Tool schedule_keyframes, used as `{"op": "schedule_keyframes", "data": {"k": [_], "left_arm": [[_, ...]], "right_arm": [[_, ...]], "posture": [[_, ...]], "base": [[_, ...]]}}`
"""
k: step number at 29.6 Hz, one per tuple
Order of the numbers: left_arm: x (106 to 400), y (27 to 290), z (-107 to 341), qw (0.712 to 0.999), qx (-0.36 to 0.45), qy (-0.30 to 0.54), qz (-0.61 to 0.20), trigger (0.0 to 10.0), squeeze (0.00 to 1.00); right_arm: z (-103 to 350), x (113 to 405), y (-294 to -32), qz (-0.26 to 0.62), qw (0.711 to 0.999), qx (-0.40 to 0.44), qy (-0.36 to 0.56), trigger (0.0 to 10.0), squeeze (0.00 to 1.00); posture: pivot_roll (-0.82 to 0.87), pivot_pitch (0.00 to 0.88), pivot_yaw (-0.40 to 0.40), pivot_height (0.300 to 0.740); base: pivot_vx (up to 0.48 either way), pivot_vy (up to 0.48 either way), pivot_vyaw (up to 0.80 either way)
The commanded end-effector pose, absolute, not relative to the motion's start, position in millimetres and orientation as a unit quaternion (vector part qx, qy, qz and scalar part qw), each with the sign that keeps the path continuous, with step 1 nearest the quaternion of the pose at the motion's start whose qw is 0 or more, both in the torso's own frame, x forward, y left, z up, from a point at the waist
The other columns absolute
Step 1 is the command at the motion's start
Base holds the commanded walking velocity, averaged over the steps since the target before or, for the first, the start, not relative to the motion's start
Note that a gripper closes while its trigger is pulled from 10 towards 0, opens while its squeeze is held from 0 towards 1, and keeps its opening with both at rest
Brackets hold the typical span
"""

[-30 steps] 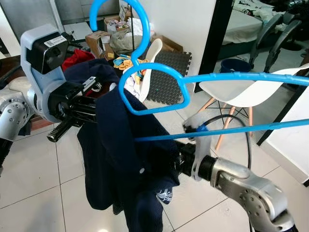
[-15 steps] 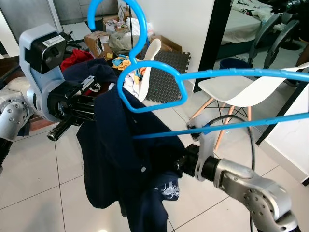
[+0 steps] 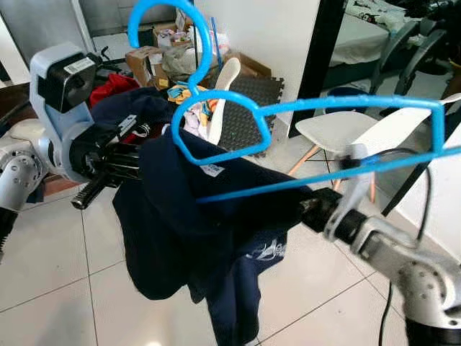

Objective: Hang hanger

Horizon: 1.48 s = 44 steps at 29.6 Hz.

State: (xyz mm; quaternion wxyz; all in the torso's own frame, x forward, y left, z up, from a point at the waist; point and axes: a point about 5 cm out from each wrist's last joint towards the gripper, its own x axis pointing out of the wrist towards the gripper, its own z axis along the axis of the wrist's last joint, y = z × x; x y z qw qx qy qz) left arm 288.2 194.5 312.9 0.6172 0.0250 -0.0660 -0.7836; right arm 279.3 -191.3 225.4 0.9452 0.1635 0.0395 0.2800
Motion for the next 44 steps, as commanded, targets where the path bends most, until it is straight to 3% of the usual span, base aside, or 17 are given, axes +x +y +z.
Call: {"op": "schedule_keyframes", "data": {"k": [1,5,10,14,23,35,37,39,44], "left_arm": [[285,207,322,0.627,0.044,-0.076,-0.774,10.0,0.0],[286,211,315,0.639,0.054,-0.064,-0.765,10.0,0.0],[289,211,302,0.649,0.088,-0.045,-0.754,10.0,0.0],[290,210,300,0.651,0.096,-0.042,-0.752,10.0,0.0],[315,199,267,0.697,0.233,-0.047,-0.677,10.0,0.0],[323,203,263,0.722,0.3,-0.055,-0.621,10.0,0.0],[330,209,265,0.745,0.334,-0.05,-0.576,10.0,0.0],[330,209,265,0.745,0.334,-0.05,-0.576,10.0,0.0],[342,207,266,0.776,0.353,-0.046,-0.521,10.0,0.0]], "right_arm": [[225,280,-208,0.243,0.954,0.174,0.035,0.0,0.0],[237,279,-235,0.206,0.959,0.195,0.001,0.0,0.0],[241,279,-249,0.182,0.961,0.206,-0.009,0.0,0.0],[242,279,-250,0.18,0.961,0.209,-0.009,0.0,0.0],[241,281,-254,0.168,0.959,0.227,0.006,0.0,0.0],[238,281,-255,0.161,0.961,0.224,0.022,0.0,0.0],[235,282,-254,0.158,0.964,0.213,0.033,0.0,0.0],[235,282,-254,0.158,0.964,0.213,0.033,0.0,0.0],[233,283,-245,0.163,0.967,0.188,0.048,0.0,0.0]], "posture": [[-0.01,0.075,0.032,0.74],[-0.01,0.075,0.032,0.74],[-0.01,0.068,0.033,0.74],[-0.01,0.068,0.033,0.74],[-0.01,0.074,0.033,0.74],[-0.01,0.079,0.031,0.74],[-0.01,0.082,0.03,0.74],[-0.01,0.082,0.03,0.74],[0.0,0.083,0.031,0.74]], "base": [[0.0,0.0,0.0],[0.0,0.0,0.0],[0.0,0.0,0.0],[0.0,0.0,0.0],[0.0,0.0,0.0],[0.0,0.0,0.0],[0.0,0.0,0.0],[0.0,0.0,0.0],[0.0,0.0,0.0]]}}
